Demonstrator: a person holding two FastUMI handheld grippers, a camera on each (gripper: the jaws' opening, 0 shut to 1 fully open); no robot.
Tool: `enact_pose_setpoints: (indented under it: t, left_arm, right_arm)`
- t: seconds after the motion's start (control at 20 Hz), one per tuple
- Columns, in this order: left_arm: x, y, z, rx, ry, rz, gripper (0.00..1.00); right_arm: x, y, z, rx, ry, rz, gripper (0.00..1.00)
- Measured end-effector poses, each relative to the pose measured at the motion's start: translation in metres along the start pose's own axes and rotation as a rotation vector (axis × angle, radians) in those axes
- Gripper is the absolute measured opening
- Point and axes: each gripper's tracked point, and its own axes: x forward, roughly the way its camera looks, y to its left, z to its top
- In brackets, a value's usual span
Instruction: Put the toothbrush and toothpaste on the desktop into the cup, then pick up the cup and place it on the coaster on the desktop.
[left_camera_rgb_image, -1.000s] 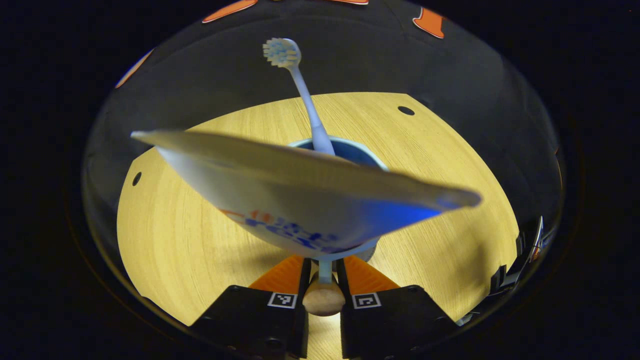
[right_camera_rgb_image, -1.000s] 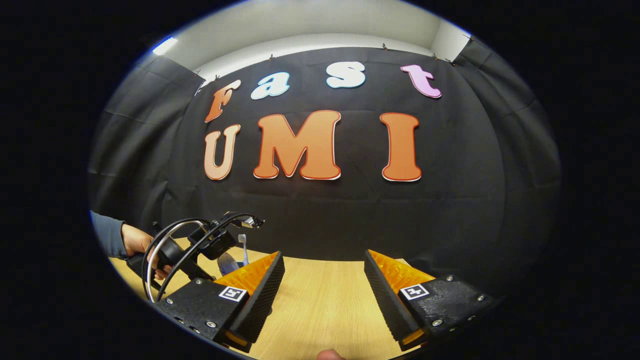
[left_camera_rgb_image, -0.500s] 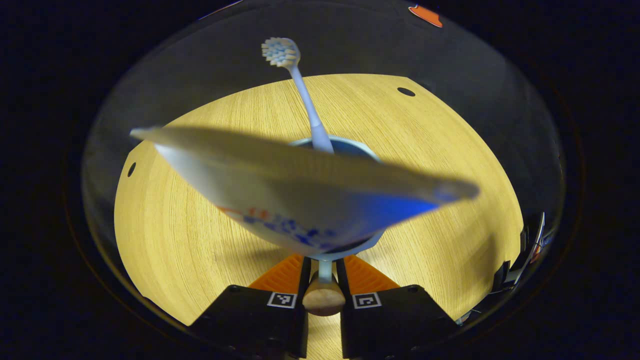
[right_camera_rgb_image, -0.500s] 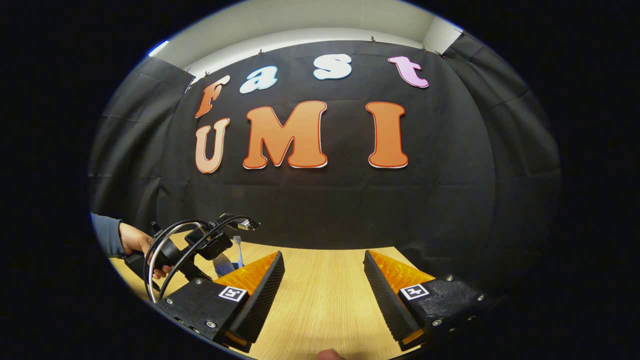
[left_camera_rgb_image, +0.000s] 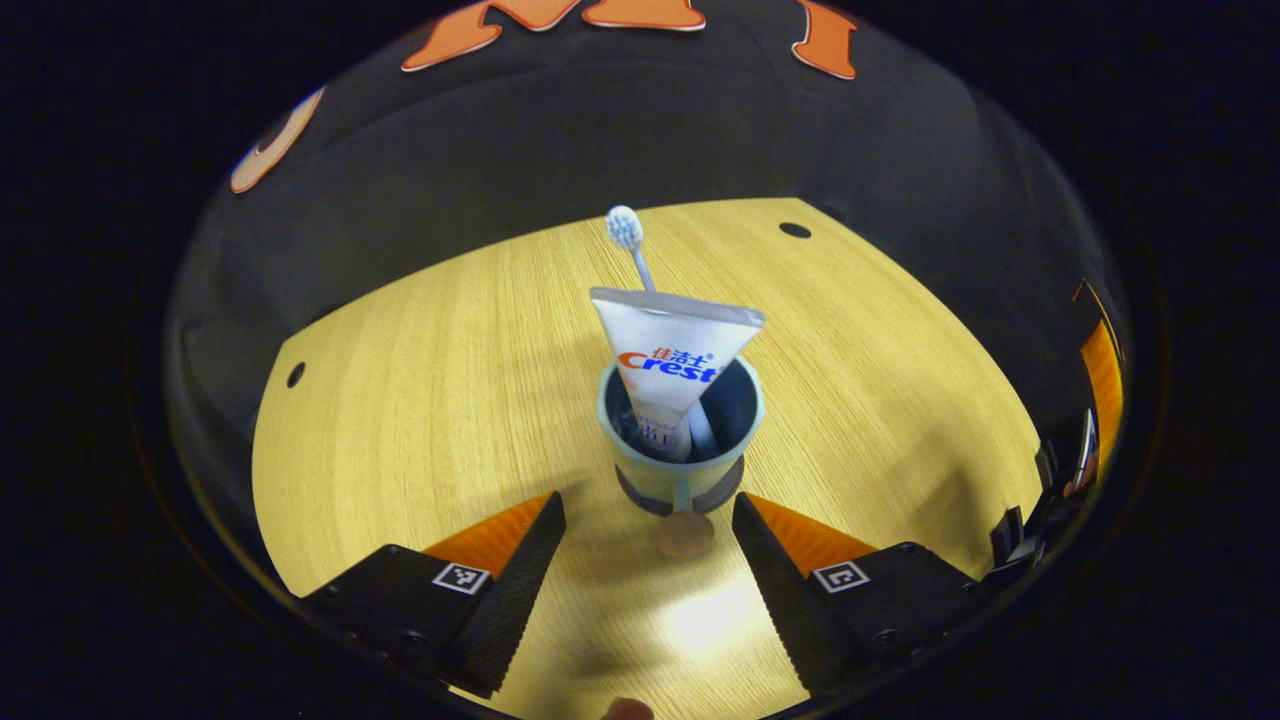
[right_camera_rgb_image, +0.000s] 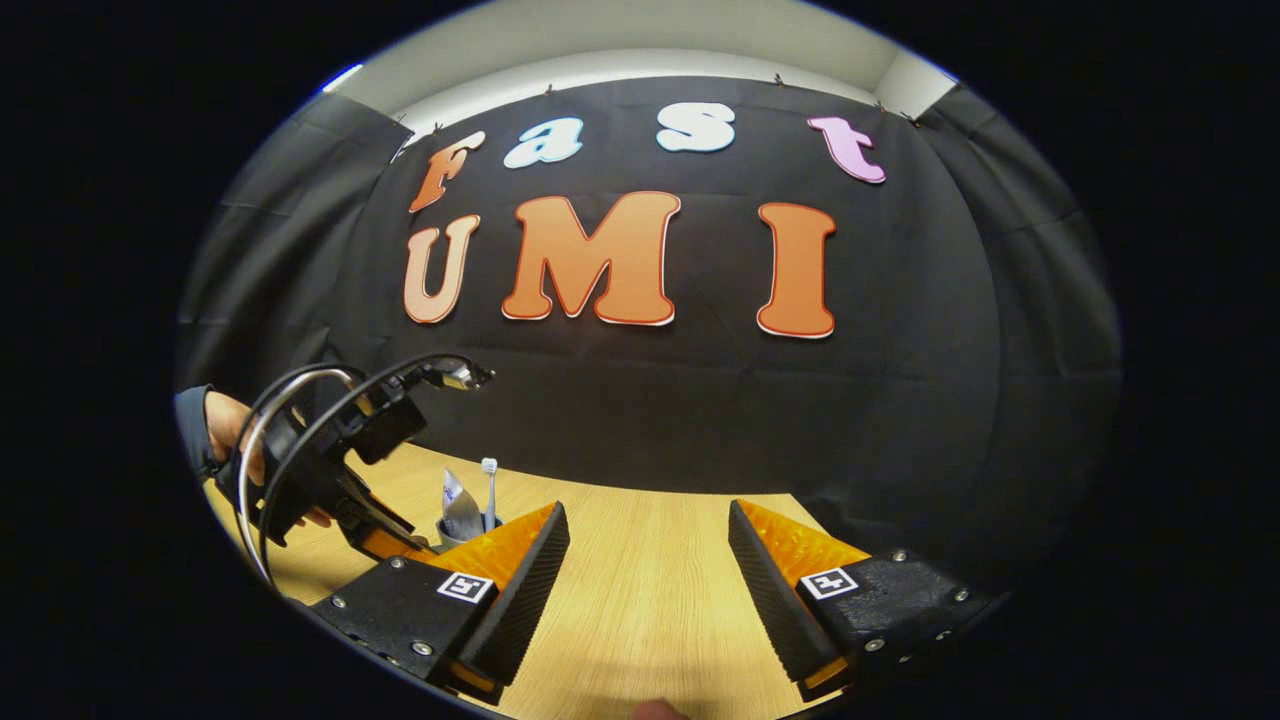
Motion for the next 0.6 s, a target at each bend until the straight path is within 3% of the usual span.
enact_pose_setpoints:
  t: [0.05,0.35,0.5,0.6]
  left_arm:
    - [-0.001,0.009,0.000,0.025,-0.045,0.023,1.00]
    - [-0.031,0.028,0.017,0.121,-0.309,0.126,1.00]
    - [-0.034,0.025,0.035,0.106,-0.444,0.127,1.00]
    - [-0.038,0.035,0.046,0.064,-0.556,0.170,0.99]
  right_arm:
    - [-0.001,0.005,0.006,-0.012,-0.014,0.005,0.96]
    - [-0.006,0.022,0.028,-0.031,-0.073,-0.002,0.96]
    - [-0.011,0.028,0.031,-0.045,-0.095,0.000,0.96]
    - [-0.012,0.034,0.030,-0.061,-0.097,-0.001,0.96]
